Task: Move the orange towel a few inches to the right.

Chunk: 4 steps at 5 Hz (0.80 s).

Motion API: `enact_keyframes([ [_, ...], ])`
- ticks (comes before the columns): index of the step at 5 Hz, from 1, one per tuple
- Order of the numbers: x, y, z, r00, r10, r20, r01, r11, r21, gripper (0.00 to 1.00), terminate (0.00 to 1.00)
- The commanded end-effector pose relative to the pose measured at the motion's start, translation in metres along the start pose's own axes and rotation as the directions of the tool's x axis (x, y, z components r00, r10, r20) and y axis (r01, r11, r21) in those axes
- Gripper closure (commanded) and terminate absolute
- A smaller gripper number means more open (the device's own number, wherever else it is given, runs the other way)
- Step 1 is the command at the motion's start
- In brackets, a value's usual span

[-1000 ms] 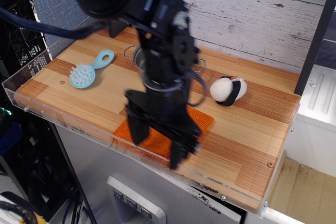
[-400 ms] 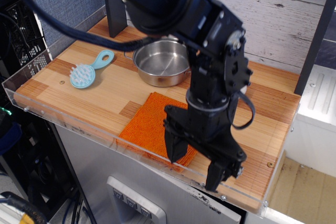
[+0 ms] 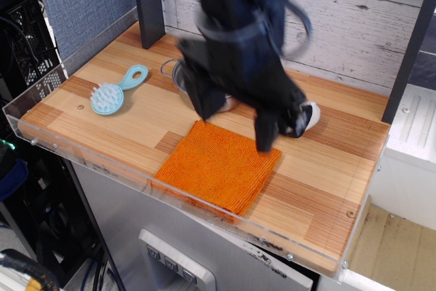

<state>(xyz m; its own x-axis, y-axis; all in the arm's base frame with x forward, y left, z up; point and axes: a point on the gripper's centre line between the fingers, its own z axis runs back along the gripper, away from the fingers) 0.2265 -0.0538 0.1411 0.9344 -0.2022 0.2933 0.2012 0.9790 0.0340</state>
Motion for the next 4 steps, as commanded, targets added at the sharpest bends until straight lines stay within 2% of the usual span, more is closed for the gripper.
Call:
enact_keyframes([
  [1,-0.005,0.030,0.029,0.997,0.068,-0.046,-0.066,0.997,0.036,0.00,0.00],
  [2,-0.002,0.041,0.021,0.991,0.066,-0.120,-0.063,0.998,0.026,0.00,0.00],
  [3,0.004,0.051,0.022,0.989,0.068,-0.132,-0.064,0.997,0.032,0.00,0.00],
  [4,0.006,0.058,0.027,0.990,0.080,-0.119,-0.077,0.996,0.034,0.00,0.00],
])
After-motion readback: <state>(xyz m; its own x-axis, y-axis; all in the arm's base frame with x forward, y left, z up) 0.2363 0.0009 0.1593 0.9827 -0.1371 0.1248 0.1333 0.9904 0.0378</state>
